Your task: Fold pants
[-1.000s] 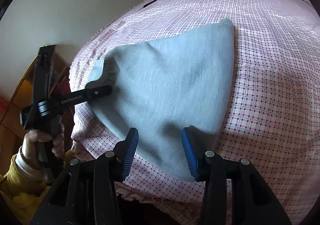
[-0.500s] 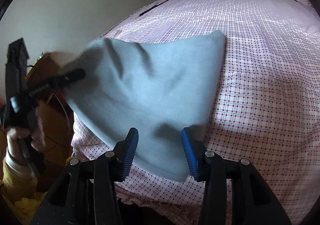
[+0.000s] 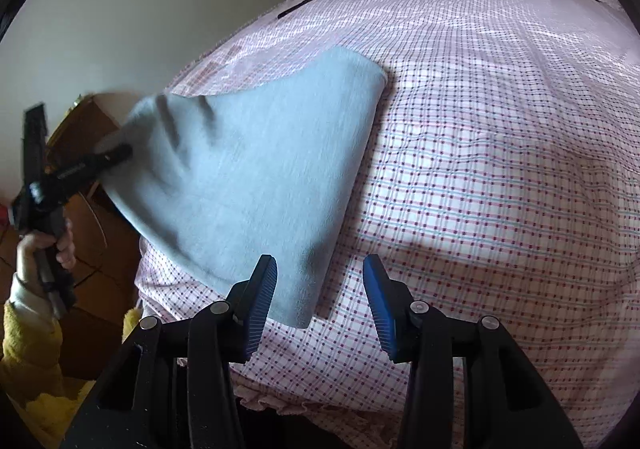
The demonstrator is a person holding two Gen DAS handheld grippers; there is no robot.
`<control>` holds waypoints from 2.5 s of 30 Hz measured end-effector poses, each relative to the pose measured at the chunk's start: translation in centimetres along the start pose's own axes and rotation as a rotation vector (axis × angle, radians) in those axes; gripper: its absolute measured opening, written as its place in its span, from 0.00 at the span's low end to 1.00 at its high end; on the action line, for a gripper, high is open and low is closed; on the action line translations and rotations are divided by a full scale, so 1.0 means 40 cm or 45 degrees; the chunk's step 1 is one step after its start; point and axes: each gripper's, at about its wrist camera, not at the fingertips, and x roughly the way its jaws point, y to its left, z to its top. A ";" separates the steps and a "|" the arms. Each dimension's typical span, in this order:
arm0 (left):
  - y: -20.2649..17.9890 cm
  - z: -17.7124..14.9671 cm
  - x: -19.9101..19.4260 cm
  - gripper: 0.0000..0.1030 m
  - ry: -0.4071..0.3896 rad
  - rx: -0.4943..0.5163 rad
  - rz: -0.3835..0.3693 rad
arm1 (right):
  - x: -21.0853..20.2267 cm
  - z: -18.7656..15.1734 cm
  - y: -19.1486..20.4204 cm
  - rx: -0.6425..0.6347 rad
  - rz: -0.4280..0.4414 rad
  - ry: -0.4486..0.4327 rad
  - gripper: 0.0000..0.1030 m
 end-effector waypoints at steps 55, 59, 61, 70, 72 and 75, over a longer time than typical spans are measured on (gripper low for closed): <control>0.003 -0.037 0.136 0.47 0.206 0.095 -0.043 | 0.208 0.250 0.106 -0.176 -0.211 -0.081 0.24; 0.015 -0.101 0.116 0.38 0.258 0.105 -0.004 | 0.243 0.261 0.073 -0.115 -0.207 -0.066 0.24; 0.041 -0.130 0.129 0.25 0.298 0.101 0.045 | 0.244 0.264 0.063 -0.095 -0.186 -0.068 0.24; 0.066 -0.137 0.087 0.21 0.288 0.058 -0.004 | 0.124 0.221 0.020 0.130 -0.052 -0.076 0.31; 0.050 -0.129 0.066 0.29 0.269 0.061 -0.032 | 0.092 0.192 0.004 0.188 -0.019 -0.078 0.35; 0.020 -0.132 0.039 0.35 0.251 0.064 -0.071 | 0.063 0.139 -0.018 0.264 0.033 -0.072 0.40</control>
